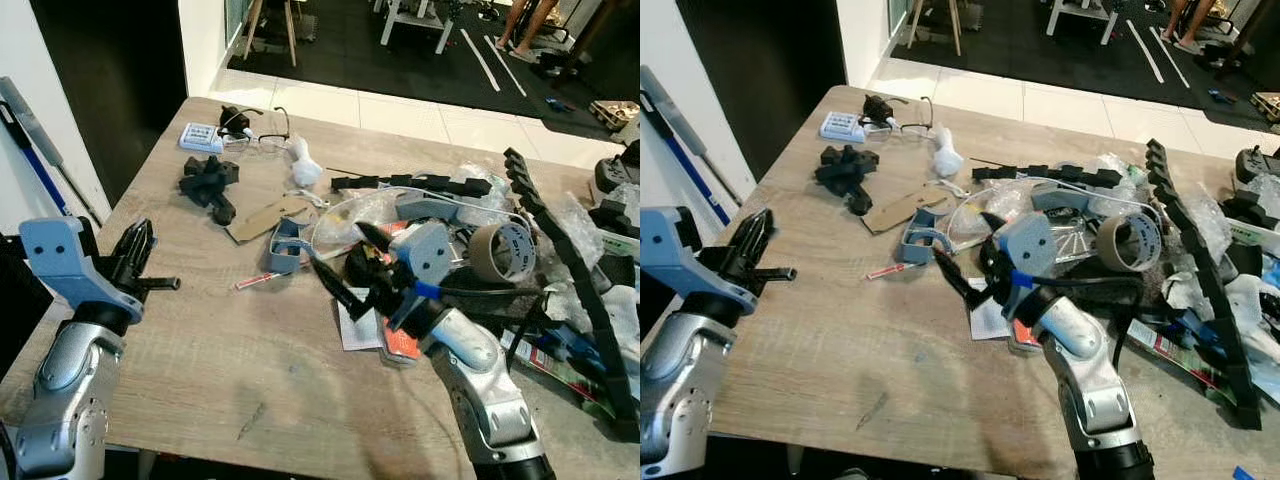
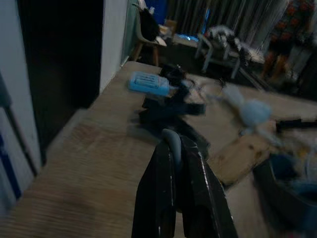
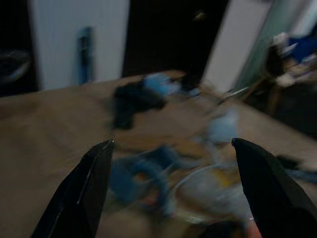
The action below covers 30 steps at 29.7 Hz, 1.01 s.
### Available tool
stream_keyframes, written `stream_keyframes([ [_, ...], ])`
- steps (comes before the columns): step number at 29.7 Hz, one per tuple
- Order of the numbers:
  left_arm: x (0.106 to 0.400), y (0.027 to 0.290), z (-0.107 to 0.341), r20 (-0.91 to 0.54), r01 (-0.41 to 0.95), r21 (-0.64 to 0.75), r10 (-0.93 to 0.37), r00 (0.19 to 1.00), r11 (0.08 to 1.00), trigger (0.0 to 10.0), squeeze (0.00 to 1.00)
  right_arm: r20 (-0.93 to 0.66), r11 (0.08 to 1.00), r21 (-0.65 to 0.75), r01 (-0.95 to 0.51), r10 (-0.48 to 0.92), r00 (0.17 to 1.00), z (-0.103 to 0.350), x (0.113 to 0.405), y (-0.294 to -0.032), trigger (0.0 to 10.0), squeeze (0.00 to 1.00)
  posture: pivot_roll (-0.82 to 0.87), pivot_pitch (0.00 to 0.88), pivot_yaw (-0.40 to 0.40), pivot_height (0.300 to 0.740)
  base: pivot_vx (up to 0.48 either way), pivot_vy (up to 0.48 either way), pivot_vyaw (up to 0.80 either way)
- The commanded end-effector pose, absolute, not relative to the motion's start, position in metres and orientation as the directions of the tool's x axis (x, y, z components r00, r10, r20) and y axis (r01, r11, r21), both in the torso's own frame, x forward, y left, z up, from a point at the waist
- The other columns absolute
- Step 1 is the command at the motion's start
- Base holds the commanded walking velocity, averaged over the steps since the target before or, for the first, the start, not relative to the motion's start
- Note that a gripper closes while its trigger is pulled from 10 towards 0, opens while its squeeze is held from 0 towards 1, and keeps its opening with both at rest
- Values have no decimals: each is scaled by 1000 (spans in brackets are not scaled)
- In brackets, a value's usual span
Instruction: Picking trash to rubbish bin
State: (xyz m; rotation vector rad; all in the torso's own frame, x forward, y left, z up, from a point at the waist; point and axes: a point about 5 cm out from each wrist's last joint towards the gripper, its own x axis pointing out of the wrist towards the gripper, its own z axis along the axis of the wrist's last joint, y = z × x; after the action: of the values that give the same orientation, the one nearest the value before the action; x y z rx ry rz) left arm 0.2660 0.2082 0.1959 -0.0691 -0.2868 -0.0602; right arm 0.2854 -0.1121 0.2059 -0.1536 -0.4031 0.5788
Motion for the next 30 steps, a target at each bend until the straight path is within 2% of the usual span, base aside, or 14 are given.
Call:
stream_keyframes([
  [1,267,201,191,280,63,-58,-44,959,996,10000,0,377,868,-279,-411,492,785,211,289,-119,10000,0,-23,128,-97,740,0,0,0],
  [4,273,202,194,286,26,-58,-8,958,998,10000,0,438,910,-272,-314,407,801,221,295,-128,10000,0,-35,117,-101,740,0,0,0],
  [9,283,203,186,231,-39,-55,51,972,998,10000,0,434,934,-195,-299,356,828,219,298,-133,10000,0,-31,99,-109,740,0,0,0],
  [15,291,177,182,221,56,-26,-49,974,998,10000,0,371,943,-113,-313,332,867,201,298,-133,10000,0,-46,85,-109,740,0,0,0],
  [20,294,171,178,212,67,-1,-65,975,998,10000,0,376,945,-121,-303,326,867,199,297,-131,10000,0,-63,74,-95,740,0,0,0],
  [30,304,181,188,240,26,-4,-24,970,1000,10000,0,385,944,-108,-311,328,863,201,303,-125,10000,0,-66,80,-99,740,-320,0,0],
])
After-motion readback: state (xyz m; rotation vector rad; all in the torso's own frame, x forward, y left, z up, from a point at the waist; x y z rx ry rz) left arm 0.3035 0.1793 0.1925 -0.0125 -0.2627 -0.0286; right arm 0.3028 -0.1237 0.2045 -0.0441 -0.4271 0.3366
